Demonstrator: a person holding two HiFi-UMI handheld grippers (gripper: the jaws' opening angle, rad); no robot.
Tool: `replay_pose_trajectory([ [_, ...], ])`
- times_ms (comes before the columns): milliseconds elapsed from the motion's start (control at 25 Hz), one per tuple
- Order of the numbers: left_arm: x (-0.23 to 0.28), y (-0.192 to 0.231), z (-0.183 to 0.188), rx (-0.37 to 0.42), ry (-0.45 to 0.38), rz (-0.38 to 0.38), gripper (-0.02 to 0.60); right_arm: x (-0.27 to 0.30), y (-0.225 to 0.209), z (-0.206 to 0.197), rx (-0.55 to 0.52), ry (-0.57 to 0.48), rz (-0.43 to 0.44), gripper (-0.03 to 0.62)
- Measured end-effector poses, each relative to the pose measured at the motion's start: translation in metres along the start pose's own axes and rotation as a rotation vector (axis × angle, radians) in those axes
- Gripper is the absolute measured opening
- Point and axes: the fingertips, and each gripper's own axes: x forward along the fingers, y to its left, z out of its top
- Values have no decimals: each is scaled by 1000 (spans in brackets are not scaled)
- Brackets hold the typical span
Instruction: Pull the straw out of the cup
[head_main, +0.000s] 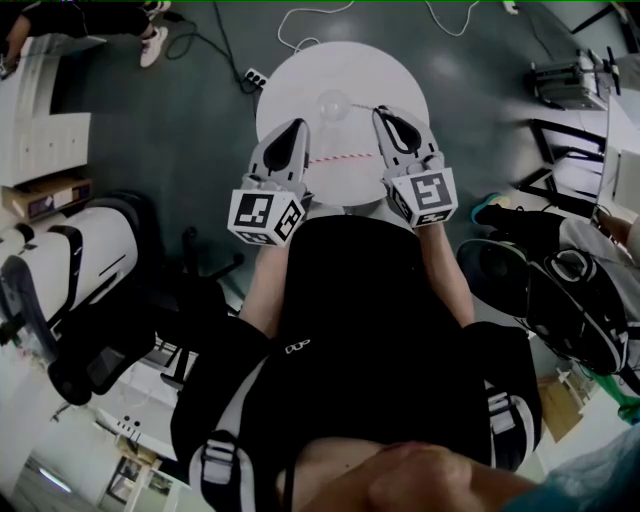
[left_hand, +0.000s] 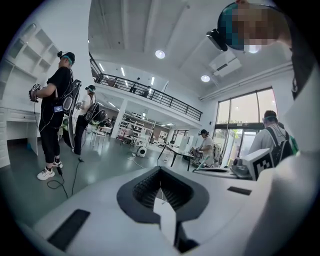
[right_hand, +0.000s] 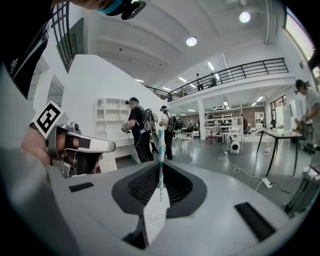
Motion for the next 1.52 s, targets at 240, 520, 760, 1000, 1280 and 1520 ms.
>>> replay_pose_trajectory([
  [240,-9,-7,18,14,-81,48,9,-29,-13,23,86,-113,-27,37],
  [520,-19,-7,27,4,-141,78,9,-37,-18,27,92,-139,-14,35],
  [760,-20,-12,25,-17,-138,67,9,-37,-15,27,90,-134,-1,35],
  [1000,-23,-10,24,-10,-137,69,9,-36,-10,27,79,-131,6,35],
  [1280,-21,-9,17,-31,-119,61,9,-37,-9,27,76,-126,6,35],
  [1520,-20,-11,17,-35,-119,47,9,-36,-5,26,69,-121,17,35],
])
